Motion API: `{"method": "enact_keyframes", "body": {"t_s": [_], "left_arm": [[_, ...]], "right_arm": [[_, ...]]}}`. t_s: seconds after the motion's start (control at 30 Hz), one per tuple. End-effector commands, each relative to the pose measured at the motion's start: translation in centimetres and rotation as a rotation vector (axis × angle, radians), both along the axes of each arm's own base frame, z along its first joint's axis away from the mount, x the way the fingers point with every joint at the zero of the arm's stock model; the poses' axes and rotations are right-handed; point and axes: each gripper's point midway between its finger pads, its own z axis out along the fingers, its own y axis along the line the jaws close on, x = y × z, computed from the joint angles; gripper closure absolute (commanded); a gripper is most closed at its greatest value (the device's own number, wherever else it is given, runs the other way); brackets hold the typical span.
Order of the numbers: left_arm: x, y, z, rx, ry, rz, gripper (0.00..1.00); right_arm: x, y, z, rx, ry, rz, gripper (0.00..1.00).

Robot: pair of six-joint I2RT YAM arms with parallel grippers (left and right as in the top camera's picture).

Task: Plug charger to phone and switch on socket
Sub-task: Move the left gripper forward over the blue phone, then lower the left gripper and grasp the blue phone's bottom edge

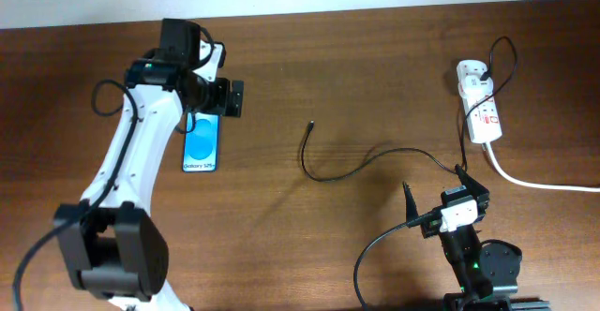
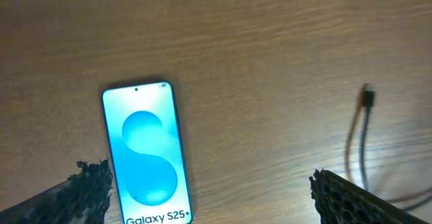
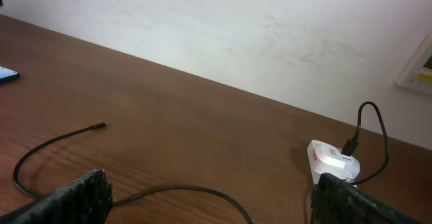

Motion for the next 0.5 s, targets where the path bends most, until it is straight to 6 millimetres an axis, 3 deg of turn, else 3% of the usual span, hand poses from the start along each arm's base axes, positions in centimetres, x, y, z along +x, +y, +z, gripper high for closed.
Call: {"method": "enact_keyframes", "body": {"t_s": [0.0, 0.23, 0.47], "left_arm": [[0.8, 1.1, -1.4, 0.038, 0.024, 0.058, 0.01], [0.5, 2.8, -4.6, 0.124, 0.105, 0.134, 0.01], [-1.6, 4.3, -10.2, 0.157, 0.296, 0.165, 0.01]], "right_arm": [[0.0, 0.1, -0.3, 0.004, 0.003, 0.002, 0.01], [0.0, 0.1, -0.3, 0.004, 0.003, 0.002, 0.01], [0.0, 0.1, -0.3, 0.004, 0.003, 0.002, 0.01]]}}
